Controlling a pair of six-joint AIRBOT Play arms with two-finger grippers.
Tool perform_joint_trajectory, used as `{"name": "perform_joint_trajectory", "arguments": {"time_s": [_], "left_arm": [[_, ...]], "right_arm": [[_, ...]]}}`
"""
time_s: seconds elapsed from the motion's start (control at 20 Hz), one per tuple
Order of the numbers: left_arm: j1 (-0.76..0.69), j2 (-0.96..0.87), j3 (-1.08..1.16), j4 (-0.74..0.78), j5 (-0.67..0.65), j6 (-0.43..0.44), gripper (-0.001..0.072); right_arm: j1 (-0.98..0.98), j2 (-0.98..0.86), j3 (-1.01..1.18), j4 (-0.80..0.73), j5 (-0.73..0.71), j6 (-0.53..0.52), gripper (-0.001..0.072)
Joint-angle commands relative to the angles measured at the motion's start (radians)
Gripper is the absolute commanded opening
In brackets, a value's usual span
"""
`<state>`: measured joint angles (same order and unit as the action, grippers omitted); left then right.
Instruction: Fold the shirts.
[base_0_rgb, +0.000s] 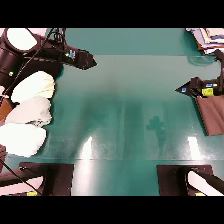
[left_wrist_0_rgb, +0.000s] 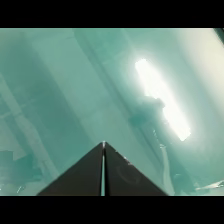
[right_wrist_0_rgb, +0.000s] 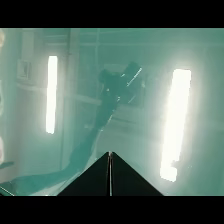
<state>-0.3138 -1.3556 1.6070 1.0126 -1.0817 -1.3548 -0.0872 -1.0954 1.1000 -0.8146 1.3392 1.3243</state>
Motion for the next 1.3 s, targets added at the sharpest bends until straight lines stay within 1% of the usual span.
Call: {"name": "perform_joint_trajectory", "arguments": {"time_s": [0.0, 0.65, 0.7, 0.75, 0.8, 0.85, 0.9, 0.95, 1.0, 1.05, 1.25], "left_arm": [[0.0, 0.0, 0.0, 0.0, 0.0, 0.0, 0.003], [0.0, 0.0, 0.0, -0.005, 0.001, 0.001, 0.0031], [0.0, 0.0, 0.0, 0.012, 0.022, 0.002, 0.0033], [0.0, 0.0, 0.0, 0.048, 0.045, 0.001, 0.0219], [0.001, 0.0, 0.0, 0.114, 0.063, -0.001, 0.066], [0.001, -0.001, 0.0, 0.21, 0.096, -0.03, 0.0703], [0.001, -0.001, 0.0, 0.352, 0.124, -0.075, 0.0665], [0.011, -0.004, 0.0, 0.496, 0.147, -0.137, 0.0663], [0.037, -0.013, 0.001, 0.608, 0.171, -0.192, 0.0663], [0.081, -0.027, 0.003, 0.652, 0.193, -0.213, 0.0663], [0.286, -0.179, 0.079, 0.63, 0.202, -0.217, 0.0664]], "right_arm": [[0.004, 0.001, 0.001, 0.0, 0.0, 0.0, 0.0017], [0.003, 0.0, 0.001, 0.0, 0.003, 0.0, 0.0017], [0.003, 0.0, 0.001, 0.0, 0.003, 0.0, 0.0017], [0.003, 0.0, 0.001, 0.0, 0.002, 0.0, 0.0017], [0.003, 0.0, 0.001, 0.0, -0.001, -0.001, 0.0016], [0.003, 0.001, 0.001, 0.0, -0.004, 0.0, 0.0017], [0.003, 0.001, 0.001, 0.001, -0.002, 0.0, 0.0017], [0.003, 0.001, 0.001, 0.001, -0.001, 0.0, 0.0016], [0.003, 0.001, 0.001, 0.002, -0.001, 0.0, 0.0017], [0.003, 0.001, 0.001, 0.002, -0.002, 0.0, 0.0016], [0.004, 0.001, 0.001, 0.003, -0.002, 0.0, 0.0016]]}}
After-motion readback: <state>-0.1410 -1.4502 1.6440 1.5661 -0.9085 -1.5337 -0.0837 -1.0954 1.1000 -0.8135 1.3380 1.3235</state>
